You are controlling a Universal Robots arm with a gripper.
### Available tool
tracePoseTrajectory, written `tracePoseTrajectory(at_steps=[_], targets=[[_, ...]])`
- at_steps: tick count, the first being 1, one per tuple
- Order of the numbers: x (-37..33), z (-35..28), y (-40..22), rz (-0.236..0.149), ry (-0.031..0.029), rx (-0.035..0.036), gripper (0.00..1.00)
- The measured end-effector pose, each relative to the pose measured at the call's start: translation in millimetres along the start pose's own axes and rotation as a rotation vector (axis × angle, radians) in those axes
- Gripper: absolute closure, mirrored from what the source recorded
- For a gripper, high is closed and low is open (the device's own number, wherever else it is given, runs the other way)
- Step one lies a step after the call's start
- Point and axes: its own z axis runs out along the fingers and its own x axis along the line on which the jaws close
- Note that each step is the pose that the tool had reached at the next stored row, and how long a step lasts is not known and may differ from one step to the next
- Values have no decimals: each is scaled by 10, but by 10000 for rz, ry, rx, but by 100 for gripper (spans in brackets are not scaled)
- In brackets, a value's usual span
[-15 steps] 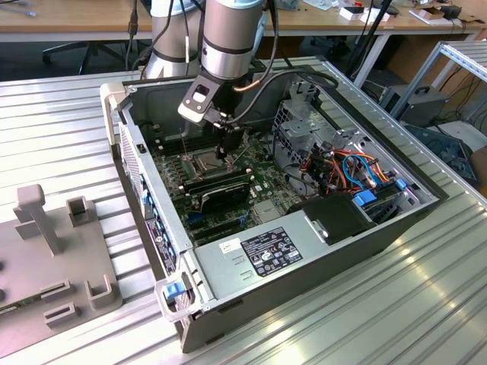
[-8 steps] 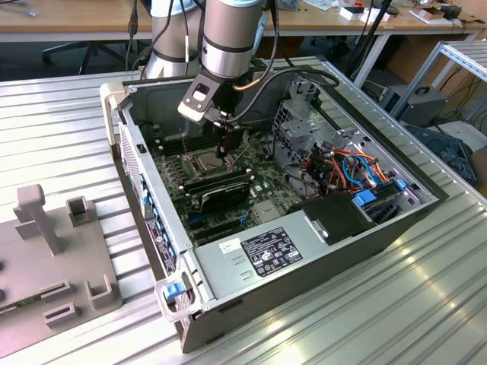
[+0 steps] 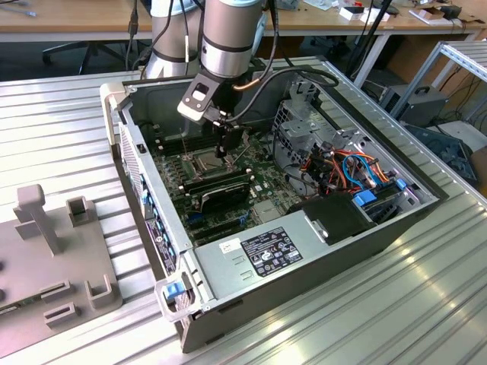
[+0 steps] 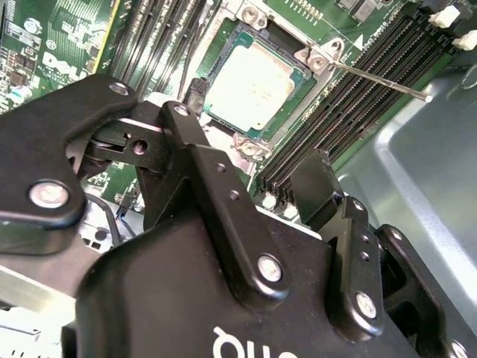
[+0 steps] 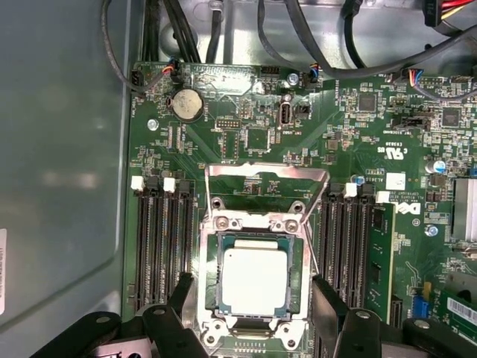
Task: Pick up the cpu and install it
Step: 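Place the cpu into insertion slot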
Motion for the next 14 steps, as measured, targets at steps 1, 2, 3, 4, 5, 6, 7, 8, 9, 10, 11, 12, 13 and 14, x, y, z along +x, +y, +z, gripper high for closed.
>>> tracePoseTrajectory(at_steps=[1,2,3,4,5,6,7,8,9,10,11,12,13,14], targets=[[6,6,0,0,2,-1,27],[13,15,0,0,2,-2,27],[20,23,0,0,2,-2,27],[24,27,0,0,2,-1,27],[28,30,0,0,2,-1,27],[30,34,0,-1,1,-1,27],[34,42,-2,0,2,-1,27],[38,50,-3,0,0,0,27],[40,51,-3,-1,-1,0,27],[41,51,-4,-1,-1,0,27],[42,53,-3,-1,-10,-1,27],[42,54,-4,0,-36,0,27],[42,54,-4,-1,-84,3,27],[41,54,-3,-5,-124,4,27]])
